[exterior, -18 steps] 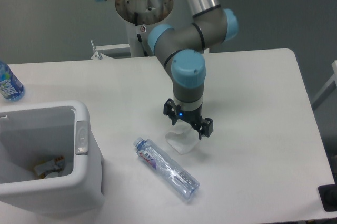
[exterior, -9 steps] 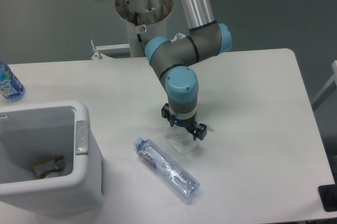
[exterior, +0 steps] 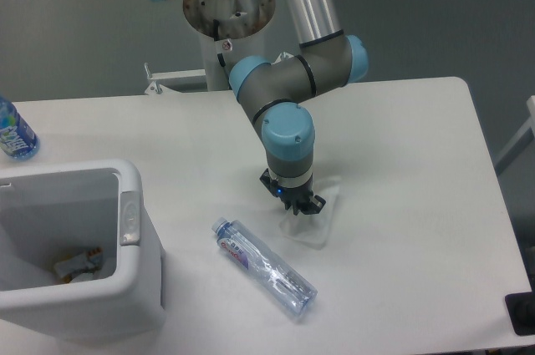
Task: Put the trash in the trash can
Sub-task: 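Lower the gripper onto the white tissue and close on it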
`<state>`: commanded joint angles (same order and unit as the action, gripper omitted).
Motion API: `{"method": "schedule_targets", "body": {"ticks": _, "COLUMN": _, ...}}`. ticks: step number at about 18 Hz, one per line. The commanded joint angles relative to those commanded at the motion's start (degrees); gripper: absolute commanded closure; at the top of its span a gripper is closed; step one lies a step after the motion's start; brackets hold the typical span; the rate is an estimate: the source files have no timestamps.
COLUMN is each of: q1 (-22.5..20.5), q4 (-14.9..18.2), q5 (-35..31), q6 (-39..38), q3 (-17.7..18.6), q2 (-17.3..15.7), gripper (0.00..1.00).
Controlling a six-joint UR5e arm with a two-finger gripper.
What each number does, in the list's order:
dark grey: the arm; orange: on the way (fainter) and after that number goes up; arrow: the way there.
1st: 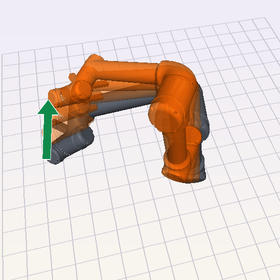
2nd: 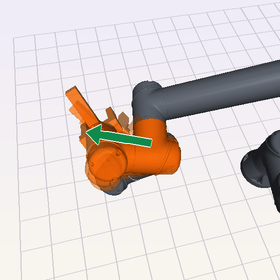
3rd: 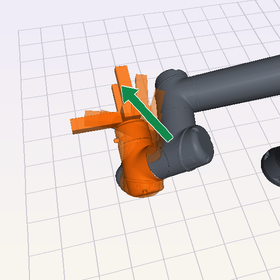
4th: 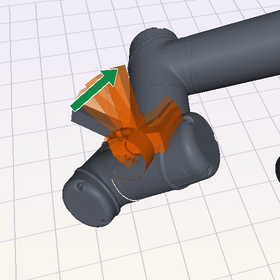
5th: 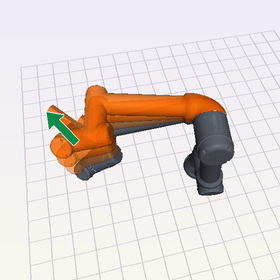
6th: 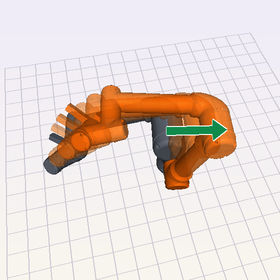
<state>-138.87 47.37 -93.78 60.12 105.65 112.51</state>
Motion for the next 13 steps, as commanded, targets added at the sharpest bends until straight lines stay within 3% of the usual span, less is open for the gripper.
{"method": "schedule_targets", "body": {"ticks": 3, "q1": -1.14, "q4": 0.35, "q5": 1.66, "q6": -0.79, "q3": -2.02, "q2": -2.73, "gripper": 1.00}}
{"method": "schedule_targets", "body": {"ticks": 7, "q1": -3.16, "q4": 0.35, "q5": 12.63, "q6": -6.40, "q3": -5.27, "q2": -6.24, "gripper": 1.00}}
{"method": "schedule_targets", "body": {"ticks": 13, "q1": -4.57, "q4": 0.35, "q5": 25.21, "q6": -25.80, "q3": -15.54, "q2": -7.92, "gripper": 1.00}}
